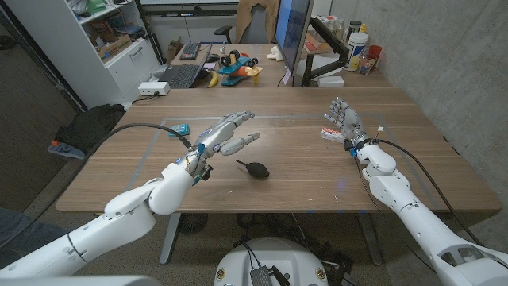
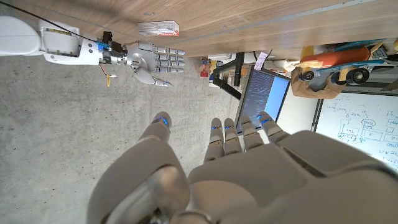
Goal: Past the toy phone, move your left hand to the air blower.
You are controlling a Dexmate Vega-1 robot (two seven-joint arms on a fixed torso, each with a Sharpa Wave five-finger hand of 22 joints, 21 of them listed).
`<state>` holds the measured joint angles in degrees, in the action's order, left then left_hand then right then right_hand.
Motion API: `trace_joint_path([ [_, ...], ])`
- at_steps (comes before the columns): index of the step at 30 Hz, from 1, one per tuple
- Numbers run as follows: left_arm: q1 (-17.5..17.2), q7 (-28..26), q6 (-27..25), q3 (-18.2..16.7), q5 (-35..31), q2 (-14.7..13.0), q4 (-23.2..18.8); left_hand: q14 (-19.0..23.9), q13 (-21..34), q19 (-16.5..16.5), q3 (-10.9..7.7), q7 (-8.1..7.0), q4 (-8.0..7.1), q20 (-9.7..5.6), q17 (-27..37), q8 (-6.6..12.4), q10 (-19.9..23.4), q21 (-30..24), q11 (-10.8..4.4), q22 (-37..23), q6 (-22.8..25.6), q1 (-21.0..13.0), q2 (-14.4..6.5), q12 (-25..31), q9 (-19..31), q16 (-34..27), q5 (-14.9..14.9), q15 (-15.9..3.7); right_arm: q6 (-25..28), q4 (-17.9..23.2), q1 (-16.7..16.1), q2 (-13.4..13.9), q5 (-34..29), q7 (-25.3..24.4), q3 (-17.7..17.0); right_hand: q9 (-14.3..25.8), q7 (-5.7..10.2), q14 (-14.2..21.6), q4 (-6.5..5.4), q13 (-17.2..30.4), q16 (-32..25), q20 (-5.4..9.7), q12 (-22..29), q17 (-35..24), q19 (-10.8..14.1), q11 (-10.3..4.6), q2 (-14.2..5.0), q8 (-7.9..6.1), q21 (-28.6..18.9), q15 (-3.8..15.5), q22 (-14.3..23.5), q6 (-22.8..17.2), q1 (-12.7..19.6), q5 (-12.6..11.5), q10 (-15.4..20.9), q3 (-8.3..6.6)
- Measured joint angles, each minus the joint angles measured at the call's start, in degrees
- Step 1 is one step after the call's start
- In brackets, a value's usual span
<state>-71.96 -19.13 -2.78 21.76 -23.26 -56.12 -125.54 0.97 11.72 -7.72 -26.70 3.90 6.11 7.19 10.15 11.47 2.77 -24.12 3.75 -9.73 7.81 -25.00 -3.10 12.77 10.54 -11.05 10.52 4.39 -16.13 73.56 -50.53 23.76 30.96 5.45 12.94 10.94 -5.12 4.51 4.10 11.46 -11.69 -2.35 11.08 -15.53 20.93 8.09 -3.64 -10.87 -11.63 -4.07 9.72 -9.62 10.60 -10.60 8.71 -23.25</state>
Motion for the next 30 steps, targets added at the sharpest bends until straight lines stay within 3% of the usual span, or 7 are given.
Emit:
trace_joint_path([
  [21,-0.69,0.74,-5.73,1.13,-2.49,-3.48,-3.12,0.53,0.01,0.95,0.23,-0.21,0.70,0.29,0.00,0.00,0.48,0.66,-0.49,0.00,1.21,0.00,0.00,0.00,-0.01,0.00,-0.43,-0.53,-0.06,0.34,-0.18,-0.01,0.01,0.05,0.00,0.01,0.00,0.00,0.16,0.00,0.00,0.00,0.00,0.11,0.00,0.00,-0.39,0.00,0.22,0.00,0.00,0.00,-0.40,0.00,0.00,0.16],
  [22,0.26,1.08,-6.00,2.47,-2.49,-4.59,-3.65,0.53,0.01,0.95,0.24,-0.21,0.70,0.29,0.00,0.00,0.58,0.66,-0.59,0.00,1.21,0.00,0.00,0.00,-0.01,0.00,-0.43,-0.53,-0.06,0.40,-0.23,0.00,0.01,0.05,0.00,0.00,0.00,0.00,0.16,0.01,0.00,0.00,0.00,0.11,0.00,-0.01,-0.39,0.00,0.22,0.00,0.00,0.00,-0.40,0.00,0.00,0.16],
  [30,0.75,2.89,-7.12,2.98,-2.67,-4.81,-3.67,0.52,0.01,0.95,0.24,-0.21,0.70,0.29,0.00,0.00,0.58,1.07,-0.59,0.00,1.21,-0.22,-0.23,0.00,-0.01,0.00,-0.43,-0.52,-0.06,0.56,-0.41,0.03,0.01,0.05,-0.01,0.01,0.00,0.00,0.20,0.01,0.00,0.00,0.00,0.37,0.00,-0.01,-0.39,0.00,0.22,0.00,0.00,0.00,-0.39,0.00,-0.01,0.20],
])
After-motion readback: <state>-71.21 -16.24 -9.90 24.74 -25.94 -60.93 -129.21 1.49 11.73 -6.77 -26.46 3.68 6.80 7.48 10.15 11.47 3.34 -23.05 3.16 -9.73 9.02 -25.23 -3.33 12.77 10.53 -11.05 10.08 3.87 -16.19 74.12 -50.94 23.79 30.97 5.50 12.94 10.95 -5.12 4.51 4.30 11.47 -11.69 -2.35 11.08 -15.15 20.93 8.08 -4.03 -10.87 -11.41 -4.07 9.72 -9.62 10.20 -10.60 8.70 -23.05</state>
